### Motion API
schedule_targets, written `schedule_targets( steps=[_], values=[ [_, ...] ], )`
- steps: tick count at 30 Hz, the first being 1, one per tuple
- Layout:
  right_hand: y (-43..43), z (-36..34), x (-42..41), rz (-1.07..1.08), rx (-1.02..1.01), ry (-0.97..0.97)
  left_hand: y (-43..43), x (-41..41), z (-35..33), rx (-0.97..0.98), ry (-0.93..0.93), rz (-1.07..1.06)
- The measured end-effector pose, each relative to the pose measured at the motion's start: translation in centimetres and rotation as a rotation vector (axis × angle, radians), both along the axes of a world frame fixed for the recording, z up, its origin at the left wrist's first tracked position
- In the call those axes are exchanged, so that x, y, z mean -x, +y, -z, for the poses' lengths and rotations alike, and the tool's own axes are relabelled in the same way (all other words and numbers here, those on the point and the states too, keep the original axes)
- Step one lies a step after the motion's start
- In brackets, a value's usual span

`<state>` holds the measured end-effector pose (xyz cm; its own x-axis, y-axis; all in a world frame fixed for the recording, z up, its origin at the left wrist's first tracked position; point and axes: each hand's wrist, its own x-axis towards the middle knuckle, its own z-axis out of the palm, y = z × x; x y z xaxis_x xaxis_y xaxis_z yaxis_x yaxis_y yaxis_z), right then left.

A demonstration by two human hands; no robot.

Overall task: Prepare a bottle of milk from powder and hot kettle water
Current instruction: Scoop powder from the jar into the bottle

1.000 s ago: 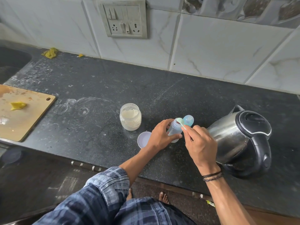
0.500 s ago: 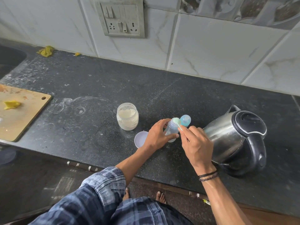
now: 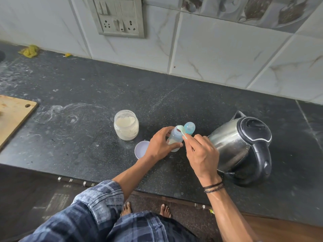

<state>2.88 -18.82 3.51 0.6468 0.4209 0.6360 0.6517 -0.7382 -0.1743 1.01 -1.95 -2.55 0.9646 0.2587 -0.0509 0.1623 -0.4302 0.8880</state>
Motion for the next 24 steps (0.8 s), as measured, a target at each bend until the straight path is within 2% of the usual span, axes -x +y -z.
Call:
schedule_targets(
  steps=[24],
  values=[
    [0.26,-0.35,0.51,0.039,-0.003,0.027,0.35,-0.2,0.07,-0.023,-0.011,0.045]
  ],
)
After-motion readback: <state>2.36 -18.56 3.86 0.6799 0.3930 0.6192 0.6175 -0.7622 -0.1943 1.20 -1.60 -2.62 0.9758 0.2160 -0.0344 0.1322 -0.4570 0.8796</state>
